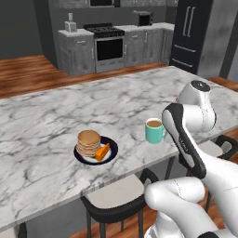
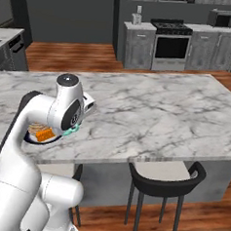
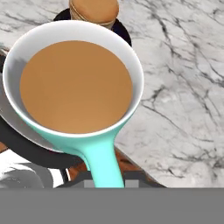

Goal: Pick up the brewed coffee from the coffee machine and place it next to the breakfast plate on the dining counter.

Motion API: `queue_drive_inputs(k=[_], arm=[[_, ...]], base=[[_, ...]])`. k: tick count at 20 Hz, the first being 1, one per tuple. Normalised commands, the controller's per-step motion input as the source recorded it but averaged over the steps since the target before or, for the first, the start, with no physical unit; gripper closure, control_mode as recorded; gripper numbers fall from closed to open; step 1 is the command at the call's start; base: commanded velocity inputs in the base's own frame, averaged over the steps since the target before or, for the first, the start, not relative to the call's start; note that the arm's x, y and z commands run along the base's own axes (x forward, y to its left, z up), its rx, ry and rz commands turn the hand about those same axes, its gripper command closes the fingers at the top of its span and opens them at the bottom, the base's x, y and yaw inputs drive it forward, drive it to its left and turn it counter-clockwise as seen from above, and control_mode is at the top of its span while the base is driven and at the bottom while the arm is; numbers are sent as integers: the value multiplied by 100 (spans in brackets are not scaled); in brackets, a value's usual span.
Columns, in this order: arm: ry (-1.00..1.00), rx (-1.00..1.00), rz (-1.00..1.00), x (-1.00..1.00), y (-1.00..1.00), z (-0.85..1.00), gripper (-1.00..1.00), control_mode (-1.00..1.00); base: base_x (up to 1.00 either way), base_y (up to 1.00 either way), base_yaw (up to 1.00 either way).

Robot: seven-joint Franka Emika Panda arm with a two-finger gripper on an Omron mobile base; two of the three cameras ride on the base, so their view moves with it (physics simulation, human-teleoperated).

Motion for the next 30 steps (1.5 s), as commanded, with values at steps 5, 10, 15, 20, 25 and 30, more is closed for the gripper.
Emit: queue_drive_inputs(k=[5,10,15,20,25,30], arm=[[0,0,-1,43,7,-26,100,-100],[0,1,-4,53,15,-28,100,-100],[-2,0,0,44,12,-38,100,-100],[0,0,0,45,12,-37,100,-100],[0,0,0,42,15,-31,100,-100],[0,0,0,40,13,-30,100,-100]], base=[[0,0,0],[0,0,0],[0,0,0],[0,0,0],[0,0,0],[0,0,0]])
